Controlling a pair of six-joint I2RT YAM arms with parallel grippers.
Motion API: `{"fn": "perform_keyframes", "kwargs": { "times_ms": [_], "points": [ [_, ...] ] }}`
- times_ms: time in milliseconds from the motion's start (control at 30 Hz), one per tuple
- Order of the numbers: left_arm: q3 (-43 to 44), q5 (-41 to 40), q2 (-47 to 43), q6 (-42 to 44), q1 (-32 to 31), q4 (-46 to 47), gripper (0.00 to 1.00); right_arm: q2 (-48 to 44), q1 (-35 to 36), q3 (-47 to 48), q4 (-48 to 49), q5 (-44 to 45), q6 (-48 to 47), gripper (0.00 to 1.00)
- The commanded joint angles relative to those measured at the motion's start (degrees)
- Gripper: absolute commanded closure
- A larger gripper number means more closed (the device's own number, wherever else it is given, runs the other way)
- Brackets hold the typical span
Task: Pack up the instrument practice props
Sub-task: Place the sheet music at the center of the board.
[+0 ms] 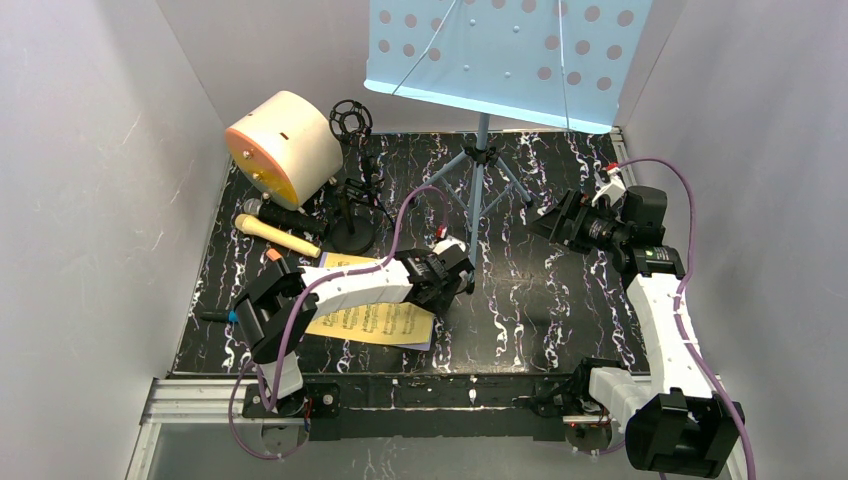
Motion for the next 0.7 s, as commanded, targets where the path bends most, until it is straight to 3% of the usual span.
{"fn": "perform_keyframes", "kwargs": {
  "times_ms": [0,667],
  "points": [
    [-0.46,2.09,-0.77,-0.98,0.36,2.02,0.37,-0.42,-0.06,-0.39,2.01,-1.36,-0.37,0.03],
    [-3.87,5.63,1.15,-1.75,1.93,8.56,0.34,0.5,-0.06,-0.47,2.19,-2.13,-0.1,0.03]
  ]
}}
